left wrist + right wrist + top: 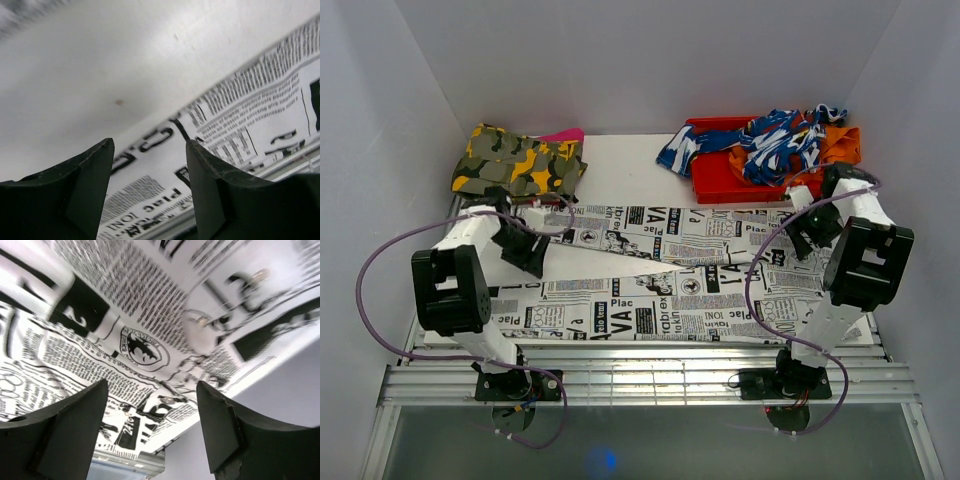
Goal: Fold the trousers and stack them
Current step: Flatten the trousers out
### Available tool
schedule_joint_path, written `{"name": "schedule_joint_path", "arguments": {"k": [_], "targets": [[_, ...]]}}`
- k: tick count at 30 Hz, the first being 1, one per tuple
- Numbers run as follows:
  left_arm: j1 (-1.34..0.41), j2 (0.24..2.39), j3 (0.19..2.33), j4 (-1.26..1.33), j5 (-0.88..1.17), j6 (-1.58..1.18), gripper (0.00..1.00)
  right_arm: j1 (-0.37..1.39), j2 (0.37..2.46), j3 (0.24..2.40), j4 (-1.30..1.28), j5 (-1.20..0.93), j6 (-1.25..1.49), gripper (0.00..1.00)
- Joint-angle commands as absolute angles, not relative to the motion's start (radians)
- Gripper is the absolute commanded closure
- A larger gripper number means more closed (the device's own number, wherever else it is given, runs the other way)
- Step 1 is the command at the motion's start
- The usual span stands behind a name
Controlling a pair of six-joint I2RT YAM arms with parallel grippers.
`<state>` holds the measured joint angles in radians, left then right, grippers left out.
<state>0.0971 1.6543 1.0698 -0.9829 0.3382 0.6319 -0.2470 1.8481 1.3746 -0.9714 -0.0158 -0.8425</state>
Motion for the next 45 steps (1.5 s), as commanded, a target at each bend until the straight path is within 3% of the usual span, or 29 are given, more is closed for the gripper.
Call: {"name": "schedule_joint_path", "arguments": {"k": [1,5,15,26,32,38,45], "targets": [[0.11,1.609,1.247,-0.896,0.405,0.615,0.29,-0.232,1.772,1.524,-1.063,-0.202,-0.876,0.23],[0.112,1.762,1.426,-0.847,0.347,0.555,0.24,-0.161,1.798,1.581,-1.077,-0.258,-0.83,0.23],[0.118,2.057,1.588,-0.805,0.213,0.512,0.31,-0.048,1.968,1.543,-0.951,-0.206,-0.733,0.44],[0.178,1.866,1.235,-0.902,0.225,0.658,0.36,-0.048,1.881,1.198,-0.9,-0.094,-0.909,0.5],[0.209,1.78,1.226,-1.072,0.34,0.783,0.36,-0.048,1.758,1.108,-0.981,-0.087,-1.037,0.59],[0.27,1.792,1.489,-1.138,0.42,0.79,0.3,-0.048,1.686,1.156,-1.008,-0.09,-1.069,0.59],[0.299,2.029,1.902,-1.172,0.408,0.716,0.3,-0.049,1.775,1.379,-1.02,-0.123,-0.997,0.55]]}}
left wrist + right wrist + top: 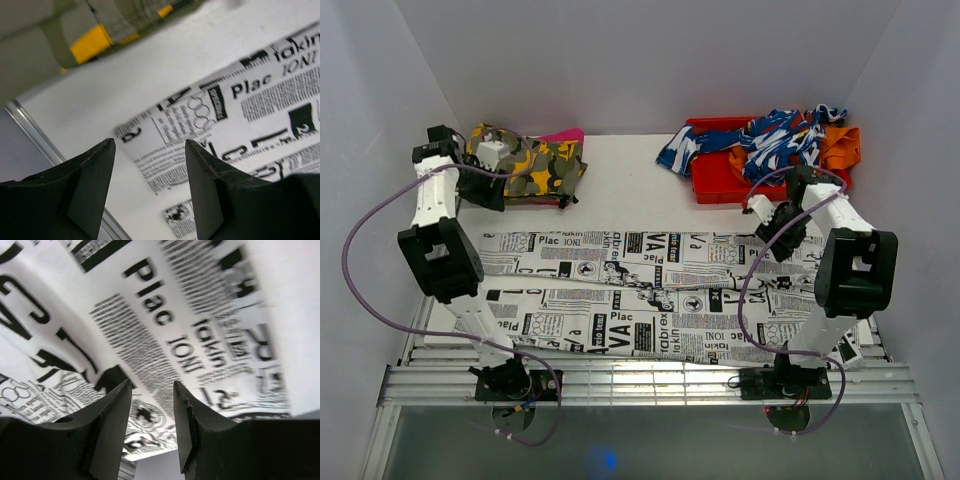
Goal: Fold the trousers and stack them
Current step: Flatten the trousers out, then fold the trousers
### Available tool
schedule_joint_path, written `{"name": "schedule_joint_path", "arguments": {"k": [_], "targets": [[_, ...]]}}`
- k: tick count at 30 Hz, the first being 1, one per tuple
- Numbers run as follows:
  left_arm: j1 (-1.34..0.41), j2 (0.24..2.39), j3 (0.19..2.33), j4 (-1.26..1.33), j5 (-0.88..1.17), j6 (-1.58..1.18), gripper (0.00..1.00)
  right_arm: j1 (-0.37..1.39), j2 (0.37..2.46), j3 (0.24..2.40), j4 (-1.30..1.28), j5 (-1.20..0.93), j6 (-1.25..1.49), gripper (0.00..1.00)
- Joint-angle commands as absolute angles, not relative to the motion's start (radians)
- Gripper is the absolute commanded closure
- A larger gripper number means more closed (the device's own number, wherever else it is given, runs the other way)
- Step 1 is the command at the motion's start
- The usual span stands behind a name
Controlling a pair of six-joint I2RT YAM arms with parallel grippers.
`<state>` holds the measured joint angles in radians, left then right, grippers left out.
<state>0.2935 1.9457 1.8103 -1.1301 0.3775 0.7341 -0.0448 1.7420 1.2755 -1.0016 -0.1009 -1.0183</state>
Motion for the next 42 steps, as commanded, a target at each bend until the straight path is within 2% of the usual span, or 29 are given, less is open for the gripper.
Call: {"name": "schedule_joint_path", "arguments": {"k": [1,5,7,12,20,31,34,37,38,40,41,42], "targets": [[0.301,2.092,1.945,-1.193,0.402,0.732,0.32,-0.052,1.787,1.44,-1.02,-0.12,-0.994,0.55],[0.308,2.209,2.109,-1.262,0.416,0.84,0.35,-0.075,1.851,1.578,-1.034,-0.081,-1.017,0.54],[0.311,2.23,2.112,-1.29,0.416,0.903,0.37,-0.106,1.888,1.614,-1.037,-0.054,-1.064,0.52],[0.314,2.235,1.992,-1.308,0.387,1.112,0.38,-0.204,1.972,1.712,-1.069,-0.022,-1.176,0.39],[0.325,2.281,1.879,-1.223,0.318,1.127,0.39,-0.252,2.059,1.759,-1.077,-0.029,-1.321,0.25],[0.331,2.26,1.809,-1.186,0.311,1.101,0.41,-0.262,2.183,1.736,-1.006,-0.025,-1.465,0.26],[0.334,2.235,1.812,-1.19,0.348,1.101,0.41,-0.264,2.195,1.714,-1.006,-0.032,-1.494,0.32],[0.337,2.214,1.819,-1.193,0.377,1.12,0.41,-0.262,2.194,1.672,-1.025,-0.026,-1.54,0.46],[0.339,2.209,1.825,-1.195,0.385,1.124,0.4,-0.262,2.188,1.658,-1.025,-0.022,-1.549,0.6],[0.342,2.207,1.862,-1.2,0.417,1.126,0.4,-0.262,2.174,1.625,-1.025,-0.014,-1.565,0.77],[0.345,2.209,1.877,-1.206,0.429,1.13,0.39,-0.262,2.166,1.618,-1.022,-0.014,-1.572,0.92],[0.347,2.21,1.894,-1.21,0.442,1.138,0.39,-0.262,2.149,1.614,-1.02,-0.018,-1.574,0.92]]}}
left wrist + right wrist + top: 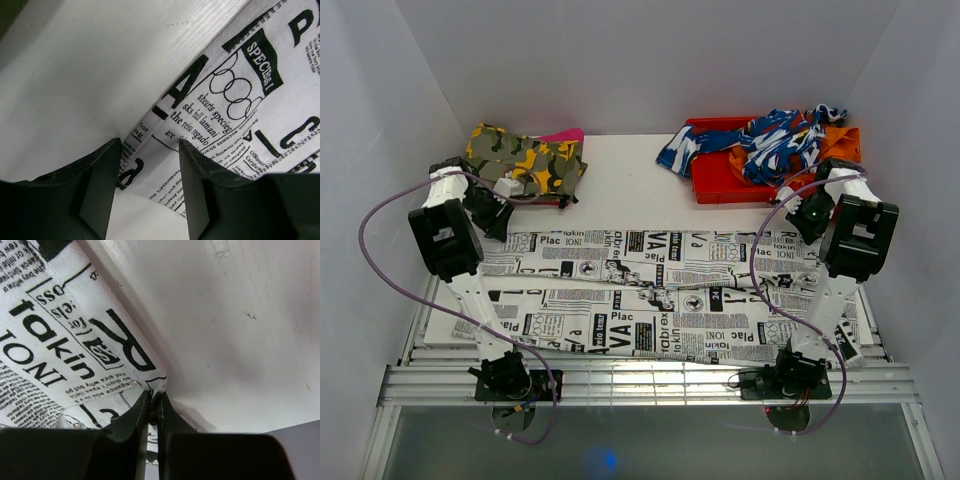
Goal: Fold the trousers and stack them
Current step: Fold the trousers
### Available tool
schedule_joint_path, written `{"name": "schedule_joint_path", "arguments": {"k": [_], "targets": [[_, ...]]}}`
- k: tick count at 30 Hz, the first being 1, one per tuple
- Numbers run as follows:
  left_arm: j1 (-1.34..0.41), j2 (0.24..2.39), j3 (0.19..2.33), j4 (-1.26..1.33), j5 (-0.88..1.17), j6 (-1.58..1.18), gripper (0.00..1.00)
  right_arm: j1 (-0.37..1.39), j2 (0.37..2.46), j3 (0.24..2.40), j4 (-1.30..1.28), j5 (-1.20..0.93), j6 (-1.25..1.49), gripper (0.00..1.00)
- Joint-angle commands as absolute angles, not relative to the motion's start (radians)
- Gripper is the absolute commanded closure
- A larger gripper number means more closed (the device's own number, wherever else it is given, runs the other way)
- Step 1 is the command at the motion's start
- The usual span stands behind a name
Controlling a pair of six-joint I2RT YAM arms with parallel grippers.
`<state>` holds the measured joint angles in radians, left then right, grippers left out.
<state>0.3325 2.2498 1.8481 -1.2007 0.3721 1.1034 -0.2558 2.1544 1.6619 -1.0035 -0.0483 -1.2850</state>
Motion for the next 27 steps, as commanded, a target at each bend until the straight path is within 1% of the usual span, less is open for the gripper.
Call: {"name": "schedule_joint_path", "arguments": {"k": [1,8,10,14,20,22,23,24,25,27], "targets": [[0.35,2.217,1.926,-1.216,0.462,1.153,0.39,-0.262,2.138,1.615,-1.022,-0.021,-1.577,0.92],[0.351,2.289,2.045,-1.282,0.509,1.236,0.39,-0.256,2.091,1.652,-1.049,-0.031,-1.585,0.92],[0.351,2.304,2.048,-1.302,0.511,1.252,0.39,-0.253,2.085,1.655,-1.049,-0.029,-1.58,0.92],[0.351,2.325,2.013,-1.305,0.488,1.272,0.39,-0.244,2.072,1.655,-1.051,-0.034,-1.563,0.92],[0.359,2.319,1.889,-1.27,0.405,1.281,0.39,-0.233,2.056,1.654,-1.048,-0.032,-1.559,0.92],[0.365,2.31,1.853,-1.269,0.391,1.287,0.42,-0.23,2.049,1.654,-1.046,-0.032,-1.559,0.92],[0.365,2.307,1.845,-1.269,0.387,1.289,0.44,-0.232,2.045,1.655,-1.043,-0.031,-1.559,0.92],[0.367,2.304,1.836,-1.267,0.382,1.29,0.48,-0.232,2.043,1.655,-1.042,-0.032,-1.557,0.92],[0.367,2.299,1.829,-1.259,0.376,1.282,0.64,-0.232,2.04,1.66,-1.032,-0.034,-1.554,0.92],[0.367,2.298,1.839,-1.241,0.376,1.264,0.78,-0.232,2.034,1.67,-1.034,-0.046,-1.539,0.92]]}}
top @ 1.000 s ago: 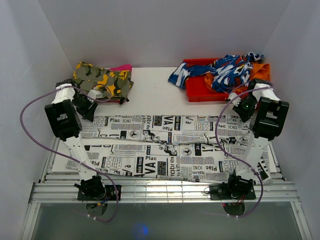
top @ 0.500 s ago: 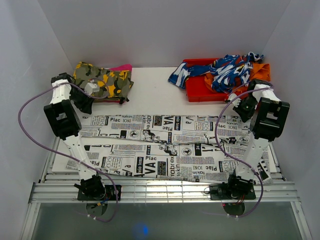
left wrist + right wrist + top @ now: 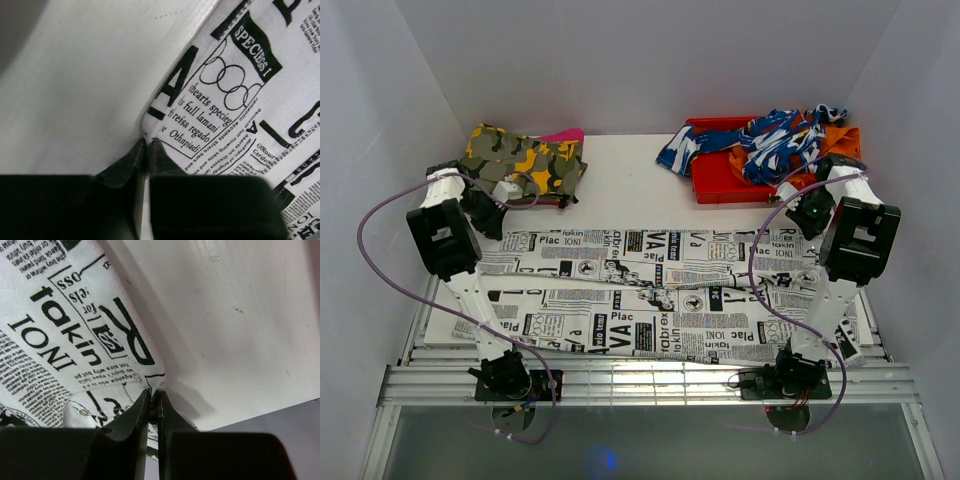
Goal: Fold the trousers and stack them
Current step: Fold the trousers
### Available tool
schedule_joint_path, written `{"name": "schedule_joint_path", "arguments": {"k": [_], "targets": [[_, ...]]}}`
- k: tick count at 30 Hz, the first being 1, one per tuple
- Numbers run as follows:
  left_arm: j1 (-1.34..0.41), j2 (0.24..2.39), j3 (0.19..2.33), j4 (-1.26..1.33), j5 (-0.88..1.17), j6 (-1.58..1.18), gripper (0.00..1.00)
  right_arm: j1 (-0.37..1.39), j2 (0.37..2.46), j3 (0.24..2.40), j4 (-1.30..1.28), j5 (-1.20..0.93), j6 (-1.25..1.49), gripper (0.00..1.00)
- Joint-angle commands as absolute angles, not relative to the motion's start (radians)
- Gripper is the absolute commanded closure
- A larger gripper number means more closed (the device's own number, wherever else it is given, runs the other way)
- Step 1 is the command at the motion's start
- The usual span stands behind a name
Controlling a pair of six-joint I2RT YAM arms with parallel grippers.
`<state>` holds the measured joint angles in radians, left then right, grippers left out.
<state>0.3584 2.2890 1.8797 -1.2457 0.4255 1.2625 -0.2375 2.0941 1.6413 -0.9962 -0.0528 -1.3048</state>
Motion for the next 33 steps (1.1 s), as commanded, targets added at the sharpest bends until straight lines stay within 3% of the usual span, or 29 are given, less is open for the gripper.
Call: {"name": "schedule_joint_path", "arguments": {"k": [1,3,11,15,20,26,29,33], "targets": [[0.367,2.298,1.85,-1.233,0.382,1.231,0.89,-0.232,2.031,1.689,-1.032,-0.049,-1.529,0.92],[0.37,2.295,1.907,-1.223,0.396,1.195,1.0,-0.233,2.023,1.713,-1.025,-0.061,-1.497,0.92],[0.426,2.152,1.944,-1.102,0.509,1.1,1.0,-0.284,1.898,1.829,-1.037,-0.169,-1.436,0.92],[0.456,1.962,1.729,-0.99,0.537,1.123,1.0,-0.307,1.737,1.659,-1.039,-0.205,-1.503,0.92],[0.512,1.63,1.3,-0.899,0.551,1.222,1.0,-0.35,1.444,1.367,-1.029,-0.232,-1.632,0.92],[0.684,1.207,0.883,-1.046,0.56,1.576,1.0,-0.521,1.125,0.947,-1.037,-0.212,-1.971,0.92],[0.729,1.087,0.667,-1.075,0.432,1.667,1.0,-0.595,1.05,0.759,-1.034,-0.147,-2.075,0.92],[0.735,1.095,0.528,-1.056,0.306,1.637,1.0,-0.609,1.042,0.612,-0.958,-0.075,-2.074,0.92]]}}
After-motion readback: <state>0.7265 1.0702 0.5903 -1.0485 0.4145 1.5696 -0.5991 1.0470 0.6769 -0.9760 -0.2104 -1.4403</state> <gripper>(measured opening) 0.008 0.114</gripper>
